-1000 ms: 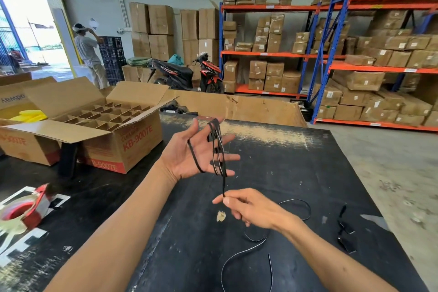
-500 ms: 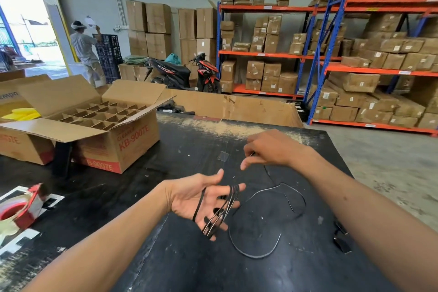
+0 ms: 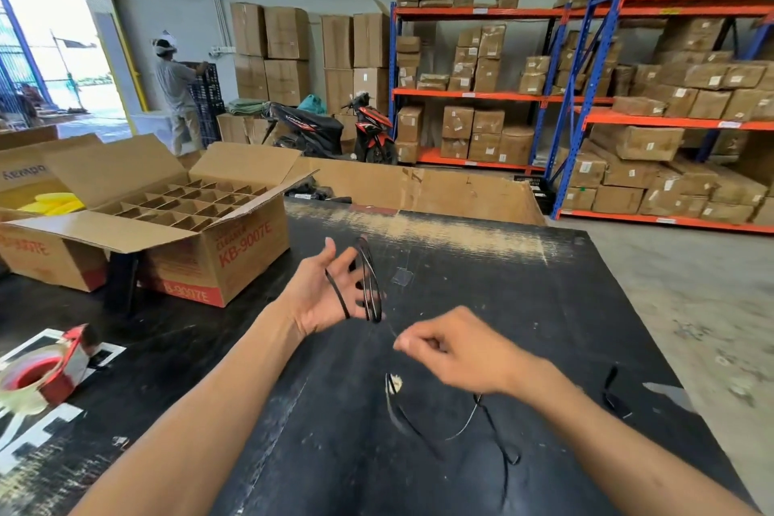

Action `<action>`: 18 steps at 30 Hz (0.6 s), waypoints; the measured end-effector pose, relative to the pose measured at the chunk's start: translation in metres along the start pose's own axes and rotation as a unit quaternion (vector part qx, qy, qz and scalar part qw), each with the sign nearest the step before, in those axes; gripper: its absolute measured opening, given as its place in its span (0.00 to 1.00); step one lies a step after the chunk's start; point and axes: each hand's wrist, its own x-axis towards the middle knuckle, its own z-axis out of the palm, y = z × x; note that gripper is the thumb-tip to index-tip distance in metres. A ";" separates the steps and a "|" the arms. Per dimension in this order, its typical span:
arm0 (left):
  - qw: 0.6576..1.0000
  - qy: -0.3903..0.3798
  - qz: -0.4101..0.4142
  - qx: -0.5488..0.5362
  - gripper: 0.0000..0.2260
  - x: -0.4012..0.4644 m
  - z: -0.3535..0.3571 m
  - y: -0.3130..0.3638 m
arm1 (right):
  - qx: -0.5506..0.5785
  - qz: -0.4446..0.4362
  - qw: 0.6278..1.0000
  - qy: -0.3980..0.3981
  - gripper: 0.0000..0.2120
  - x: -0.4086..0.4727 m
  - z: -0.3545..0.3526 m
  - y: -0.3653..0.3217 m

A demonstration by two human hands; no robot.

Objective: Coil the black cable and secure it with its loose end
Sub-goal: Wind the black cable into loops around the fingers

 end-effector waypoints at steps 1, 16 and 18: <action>1.000 -0.015 0.010 -0.011 0.28 0.000 0.005 0.003 | 0.019 0.010 1.000 -0.009 0.26 -0.006 0.012 0.002; 0.924 -0.327 -0.187 0.057 0.29 -0.017 0.078 -0.015 | -0.077 0.199 0.977 -0.007 0.21 -0.016 -0.014 0.059; 0.910 -0.315 -0.252 0.098 0.30 -0.016 0.075 -0.027 | -0.132 0.190 0.973 0.003 0.26 -0.006 -0.039 0.063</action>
